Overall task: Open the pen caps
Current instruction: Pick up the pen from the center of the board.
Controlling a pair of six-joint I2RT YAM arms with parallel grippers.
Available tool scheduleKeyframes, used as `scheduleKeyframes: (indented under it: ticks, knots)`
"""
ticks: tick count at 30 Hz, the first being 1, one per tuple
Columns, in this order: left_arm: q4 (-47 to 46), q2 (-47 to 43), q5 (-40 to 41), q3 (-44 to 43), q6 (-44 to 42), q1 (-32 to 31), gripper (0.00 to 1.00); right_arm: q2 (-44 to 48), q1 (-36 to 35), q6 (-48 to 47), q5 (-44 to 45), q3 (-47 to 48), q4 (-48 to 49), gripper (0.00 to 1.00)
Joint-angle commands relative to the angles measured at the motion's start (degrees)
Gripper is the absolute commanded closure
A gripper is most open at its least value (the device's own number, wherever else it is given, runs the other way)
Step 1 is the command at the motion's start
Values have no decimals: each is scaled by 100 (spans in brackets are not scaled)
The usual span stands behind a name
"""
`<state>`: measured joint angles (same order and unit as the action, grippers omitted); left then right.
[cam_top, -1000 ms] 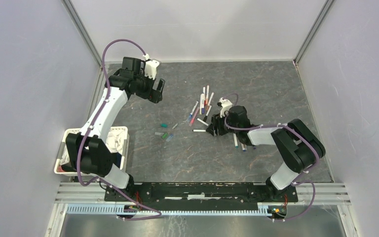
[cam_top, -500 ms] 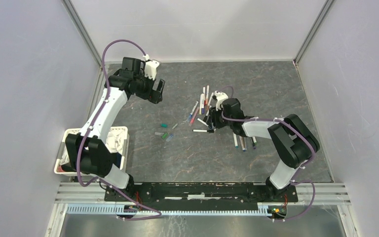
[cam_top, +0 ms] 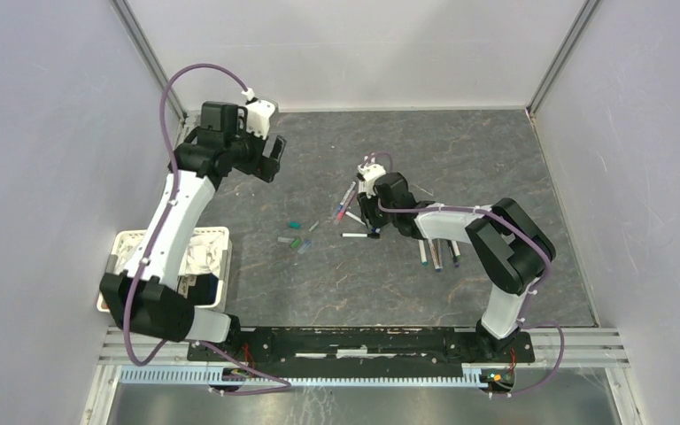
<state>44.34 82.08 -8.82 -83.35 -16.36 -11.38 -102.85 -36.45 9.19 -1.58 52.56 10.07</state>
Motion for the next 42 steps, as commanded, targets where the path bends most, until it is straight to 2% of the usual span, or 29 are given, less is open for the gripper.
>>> scheduleKeyframes:
  ticks: [1,10,17,22,27,31,33,42]
  knots:
    - [-389,-557,469,2,-423,4,0,-209,-189,-392,587,280,-543,58]
    - [-101,-503,77,-89,-387,4,0,-164,-580,-833,1165,248,-848,60]
    - [-65,-494,-11,-118,-369,4,0,227,-649,-724,1146,-194,-676,61]
    - [-31,-508,-125,-73,-325,4,0,368,-660,-611,950,-190,-587,73]
    - [-17,-568,-386,-10,-260,4,0,262,-656,-658,889,223,-728,80]
    - [13,-575,-464,18,-238,4,0,312,-657,-668,914,454,-817,96]
    - [19,-572,-568,60,-215,2,0,454,-661,-652,915,490,-839,100]
    - [-119,-582,-1525,181,134,4,0,1880,-657,12,694,186,-535,100]
